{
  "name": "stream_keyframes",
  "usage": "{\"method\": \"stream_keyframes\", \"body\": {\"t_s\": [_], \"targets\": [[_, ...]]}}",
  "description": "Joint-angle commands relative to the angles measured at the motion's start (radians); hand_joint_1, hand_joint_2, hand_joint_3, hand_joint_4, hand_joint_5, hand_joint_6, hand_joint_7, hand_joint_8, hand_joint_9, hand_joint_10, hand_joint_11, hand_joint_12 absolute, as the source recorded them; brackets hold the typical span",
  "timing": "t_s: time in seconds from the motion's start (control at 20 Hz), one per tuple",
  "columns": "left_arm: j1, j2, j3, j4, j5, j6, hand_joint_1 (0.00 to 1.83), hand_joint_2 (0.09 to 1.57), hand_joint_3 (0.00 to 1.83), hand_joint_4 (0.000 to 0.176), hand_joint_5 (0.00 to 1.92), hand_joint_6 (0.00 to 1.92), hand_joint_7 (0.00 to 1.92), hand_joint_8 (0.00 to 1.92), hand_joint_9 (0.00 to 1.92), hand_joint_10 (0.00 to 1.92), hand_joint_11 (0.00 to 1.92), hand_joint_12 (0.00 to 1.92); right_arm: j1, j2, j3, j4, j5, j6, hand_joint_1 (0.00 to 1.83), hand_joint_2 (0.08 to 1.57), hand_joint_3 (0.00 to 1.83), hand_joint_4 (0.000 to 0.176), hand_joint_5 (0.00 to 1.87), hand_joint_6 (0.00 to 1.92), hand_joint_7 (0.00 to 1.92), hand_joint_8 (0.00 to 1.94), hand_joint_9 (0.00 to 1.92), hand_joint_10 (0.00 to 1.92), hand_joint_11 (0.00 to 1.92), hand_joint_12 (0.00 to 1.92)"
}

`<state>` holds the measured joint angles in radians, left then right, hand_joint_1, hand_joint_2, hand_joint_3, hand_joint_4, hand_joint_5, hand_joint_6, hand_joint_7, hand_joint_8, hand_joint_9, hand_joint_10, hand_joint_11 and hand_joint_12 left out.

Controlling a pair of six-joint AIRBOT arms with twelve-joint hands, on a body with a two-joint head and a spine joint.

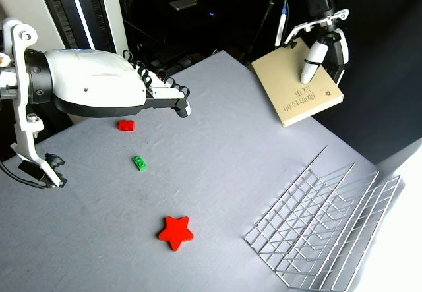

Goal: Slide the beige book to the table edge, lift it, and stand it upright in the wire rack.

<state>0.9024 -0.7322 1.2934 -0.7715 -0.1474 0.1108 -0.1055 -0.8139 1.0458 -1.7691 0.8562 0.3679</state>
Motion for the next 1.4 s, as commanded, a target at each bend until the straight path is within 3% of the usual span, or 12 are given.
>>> {"method": "stream_keyframes", "body": {"t_s": [0.0,0.15,0.45,0.8,1.0,1.1,1.35], "targets": [[-0.009,0.020,0.001,-0.006,-0.128,-0.002,1.34,1.23,0.00,0.000,0.77,1.17,0.69,1.47,0.73,1.52,0.69,1.48,0.003,0.005,-0.005,0.083,0.012,0.000,0.29,1.16,0.00,0.000,0.27,0.00,0.28,0.00,0.27,0.00,0.00,0.77],[-0.021,0.041,-0.019,-0.006,-0.136,-0.009,1.34,1.22,0.00,0.000,0.77,1.16,0.70,1.46,0.73,1.52,0.67,1.49,0.003,0.005,-0.006,0.083,0.011,0.001,0.28,1.16,0.00,0.000,0.27,0.00,0.28,0.00,0.28,0.00,0.00,0.77],[-0.039,0.071,-0.039,-0.006,-0.217,-0.117,1.35,1.21,0.00,0.000,0.79,1.15,0.73,1.42,0.75,1.49,0.71,1.45,0.003,0.004,-0.006,0.083,0.011,0.005,0.26,1.16,0.00,0.000,0.30,0.00,0.31,0.00,0.29,0.00,0.00,0.83],[-0.059,0.098,-0.051,-0.003,-0.323,-0.300,1.35,1.21,0.00,0.000,0.78,1.16,0.72,1.42,0.75,1.49,0.72,1.45,-0.002,-0.003,-0.006,0.083,0.011,0.001,0.26,1.16,0.00,0.000,0.30,0.00,0.31,0.00,0.29,0.00,0.00,0.83],[-0.067,0.098,-0.042,0.104,-0.466,-0.539,1.34,1.23,0.00,0.000,0.75,1.20,0.67,1.50,0.73,1.52,0.74,1.43,-0.002,-0.003,-0.009,0.083,0.011,0.000,0.29,1.16,0.00,0.000,0.32,0.01,0.34,0.01,0.32,0.01,0.00,0.87],[-0.079,0.090,-0.032,0.133,-0.553,-0.611,1.34,1.23,0.00,0.000,0.77,1.18,0.68,1.48,0.73,1.51,0.73,1.43,-0.003,-0.003,-0.010,0.083,0.012,0.000,0.28,1.17,0.00,0.000,0.31,0.00,0.32,0.00,0.30,0.00,0.00,0.85],[-0.097,0.065,-0.015,0.185,-0.678,-0.631,1.34,1.22,0.00,0.000,0.77,1.20,0.70,1.44,0.74,1.50,0.70,1.45,-0.004,-0.002,-0.015,0.083,0.014,0.000,0.30,1.16,0.00,0.000,0.30,0.00,0.31,0.00,0.30,0.00,0.00,0.79]]}}
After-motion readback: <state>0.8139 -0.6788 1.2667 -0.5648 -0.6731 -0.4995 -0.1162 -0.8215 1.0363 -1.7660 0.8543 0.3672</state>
